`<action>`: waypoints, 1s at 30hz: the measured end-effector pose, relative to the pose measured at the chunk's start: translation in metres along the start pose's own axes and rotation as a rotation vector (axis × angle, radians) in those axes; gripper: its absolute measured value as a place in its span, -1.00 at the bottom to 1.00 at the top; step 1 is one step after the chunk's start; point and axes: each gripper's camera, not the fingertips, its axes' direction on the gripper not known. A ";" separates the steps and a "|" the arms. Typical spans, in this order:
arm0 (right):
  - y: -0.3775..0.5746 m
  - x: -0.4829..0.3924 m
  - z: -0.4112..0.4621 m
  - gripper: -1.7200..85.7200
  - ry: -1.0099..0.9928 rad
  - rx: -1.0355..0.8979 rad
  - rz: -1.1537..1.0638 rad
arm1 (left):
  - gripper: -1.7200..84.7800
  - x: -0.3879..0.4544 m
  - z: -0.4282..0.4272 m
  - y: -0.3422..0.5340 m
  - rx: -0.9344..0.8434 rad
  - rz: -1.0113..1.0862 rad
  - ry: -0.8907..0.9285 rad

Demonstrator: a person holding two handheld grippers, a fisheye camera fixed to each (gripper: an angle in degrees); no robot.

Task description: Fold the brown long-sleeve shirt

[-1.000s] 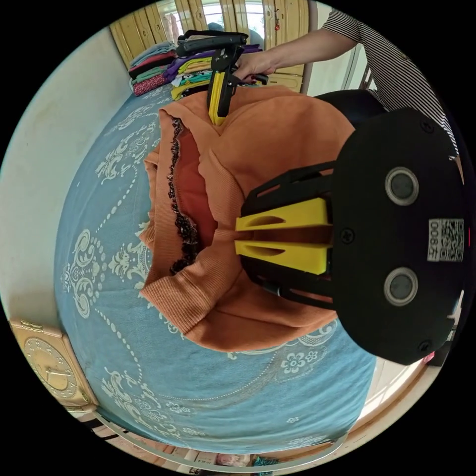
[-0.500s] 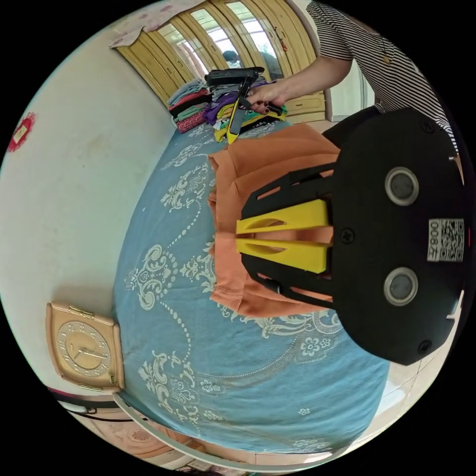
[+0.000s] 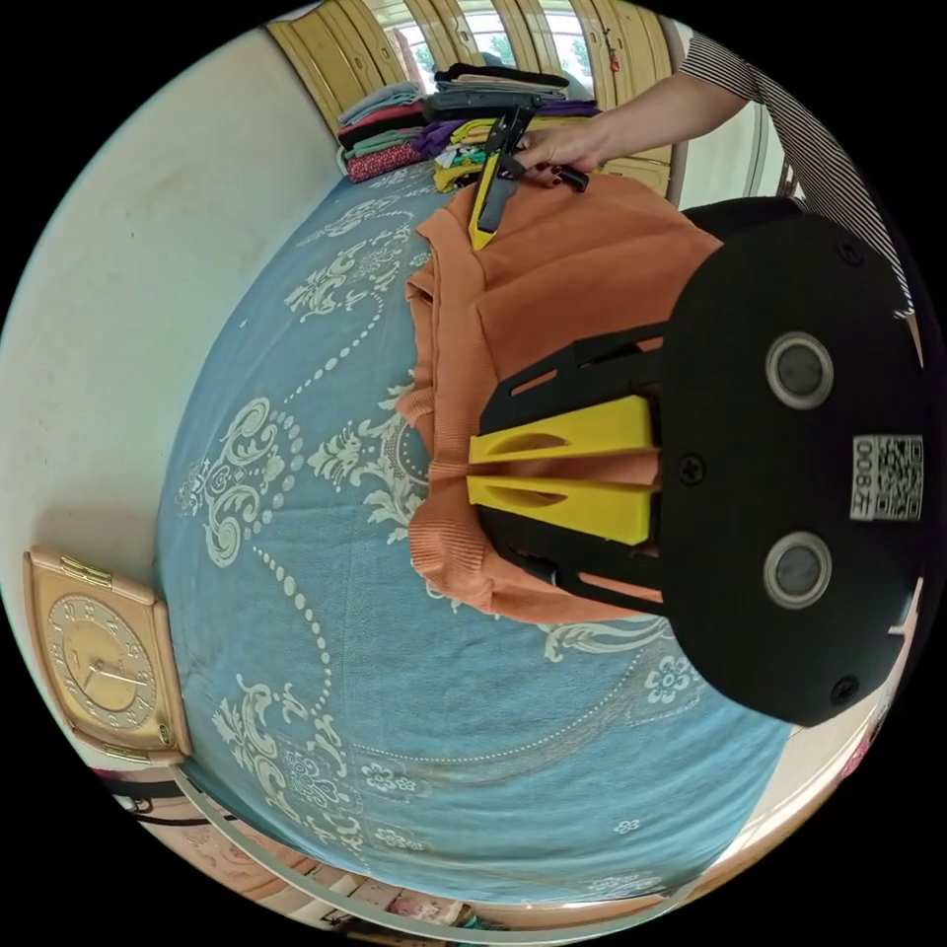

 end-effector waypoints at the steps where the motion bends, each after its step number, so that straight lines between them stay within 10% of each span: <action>1: -0.001 0.002 -0.002 -0.96 -0.013 0.007 -0.002 | -0.91 0.000 0.000 -0.002 0.005 0.005 0.008; 9: 0.006 -0.004 -0.056 -0.96 -0.020 0.168 -0.049 | -0.93 0.001 -0.039 0.014 0.211 0.019 0.153; 16: -0.020 -0.010 -0.007 -0.96 0.160 -0.001 -0.073 | -0.95 0.015 0.014 -0.002 -0.030 0.074 -0.035; 30: -0.027 -0.045 -0.027 -0.96 0.116 0.062 -0.169 | -0.95 0.058 -0.002 0.001 0.102 0.241 0.114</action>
